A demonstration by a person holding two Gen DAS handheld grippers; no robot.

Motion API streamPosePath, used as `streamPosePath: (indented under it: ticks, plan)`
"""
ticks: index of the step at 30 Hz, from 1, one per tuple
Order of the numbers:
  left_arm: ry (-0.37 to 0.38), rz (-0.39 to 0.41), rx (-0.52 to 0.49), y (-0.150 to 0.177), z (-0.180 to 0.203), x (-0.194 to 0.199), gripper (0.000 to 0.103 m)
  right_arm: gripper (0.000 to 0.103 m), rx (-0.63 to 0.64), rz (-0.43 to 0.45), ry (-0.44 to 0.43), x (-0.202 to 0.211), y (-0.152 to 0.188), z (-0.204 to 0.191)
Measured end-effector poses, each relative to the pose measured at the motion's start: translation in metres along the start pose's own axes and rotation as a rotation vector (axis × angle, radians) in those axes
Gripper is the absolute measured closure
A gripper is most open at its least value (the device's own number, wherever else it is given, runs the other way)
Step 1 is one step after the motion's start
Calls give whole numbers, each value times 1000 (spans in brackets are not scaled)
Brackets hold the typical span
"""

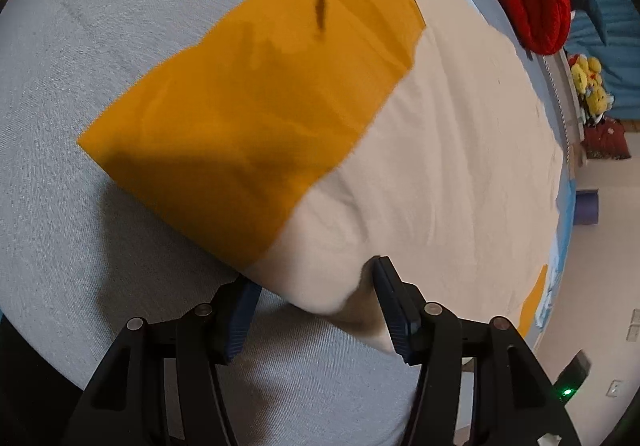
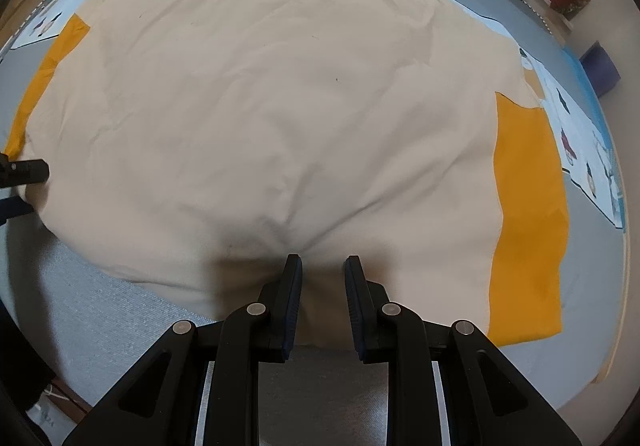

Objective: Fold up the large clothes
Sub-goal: 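Grasp the orange corner with the left tool and lift it while the right tool holds still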

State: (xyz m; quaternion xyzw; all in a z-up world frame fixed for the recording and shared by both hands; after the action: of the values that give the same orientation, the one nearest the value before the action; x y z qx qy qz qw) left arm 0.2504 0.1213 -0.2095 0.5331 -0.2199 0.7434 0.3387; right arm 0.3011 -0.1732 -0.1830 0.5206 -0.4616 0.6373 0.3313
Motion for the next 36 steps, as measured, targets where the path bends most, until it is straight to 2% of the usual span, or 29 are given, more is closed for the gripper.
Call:
streamPosePath:
  ticks: [7,11,17,22,24,26,32,35,36]
  plan:
    - [47,10,20,-18,-19,3,50,79,-1,-23,-8,-4,1,7]
    - [31,70,102,-26,-37,13,52,79,-9,-29,-18,-4,2,6]
    - [61,79,163,-30,-49,12,54,79,-11,-32,-15,-5,0,7]
    - [72,97,178,-32,-45,13,70,79,-12,-35,-11,-5,1,7]
    - [79,103,194,-30,-50,18,73,79,-14,-35,-12,-5,0,7]
    - [117,118,228,-31,-45,21,76,79,-15,-35,-14,-5,0,7]
    - [169,165,252,-29,-40,32,76,79,-12,-38,-3,-6,1,5]
    - [147,132,306,-32,-44,19,74,79,-9,-38,2,-6,2,3]
    - [144,118,332,-33,-48,13,70,79,-9,-37,3,-6,3,3]
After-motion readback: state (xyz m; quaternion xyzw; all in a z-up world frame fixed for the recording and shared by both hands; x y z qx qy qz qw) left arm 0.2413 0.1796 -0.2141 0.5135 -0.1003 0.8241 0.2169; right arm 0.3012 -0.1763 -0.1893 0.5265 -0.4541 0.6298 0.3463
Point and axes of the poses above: each gripper's, at about its wrist camera, not at the fingertips, and x roughly against the way its jaws point, z to its right, y to its underside, the point moved 4 cm from there along -x, roughly the way its jaws point, and after that the axes turned 9 degrees about -y, right-handed, at the moved point
